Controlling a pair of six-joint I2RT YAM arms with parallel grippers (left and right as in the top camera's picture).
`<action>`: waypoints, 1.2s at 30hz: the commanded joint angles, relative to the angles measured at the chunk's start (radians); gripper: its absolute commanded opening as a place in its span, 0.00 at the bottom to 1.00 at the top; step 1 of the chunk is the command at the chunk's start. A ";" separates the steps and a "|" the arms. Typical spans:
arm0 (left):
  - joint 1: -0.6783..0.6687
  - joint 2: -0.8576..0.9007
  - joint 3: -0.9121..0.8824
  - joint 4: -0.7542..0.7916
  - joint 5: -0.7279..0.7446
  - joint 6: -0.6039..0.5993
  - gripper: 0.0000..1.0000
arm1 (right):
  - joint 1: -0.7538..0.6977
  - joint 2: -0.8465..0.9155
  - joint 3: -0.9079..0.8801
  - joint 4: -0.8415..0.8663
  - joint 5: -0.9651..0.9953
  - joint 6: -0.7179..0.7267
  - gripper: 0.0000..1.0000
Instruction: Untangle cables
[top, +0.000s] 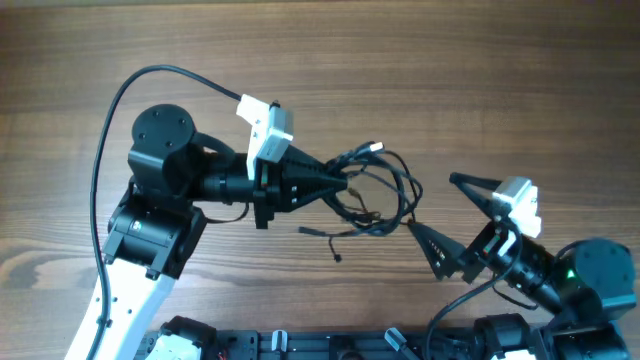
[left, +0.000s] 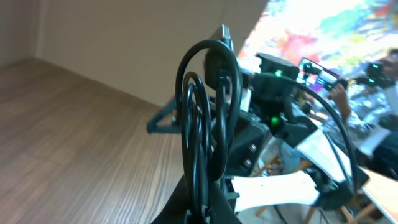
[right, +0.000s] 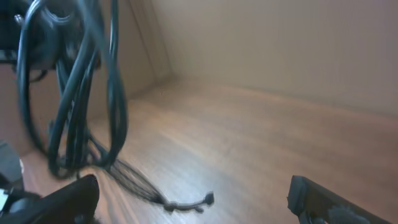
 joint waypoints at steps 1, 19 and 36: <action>0.005 -0.014 0.017 0.006 0.096 0.039 0.04 | -0.002 0.006 0.002 0.048 0.044 0.079 1.00; -0.065 0.025 0.017 0.022 0.122 0.039 0.04 | -0.002 0.006 0.002 0.087 -0.037 0.101 1.00; -0.204 0.029 0.017 0.078 0.069 0.039 0.04 | -0.002 0.006 0.002 -0.012 0.203 0.092 1.00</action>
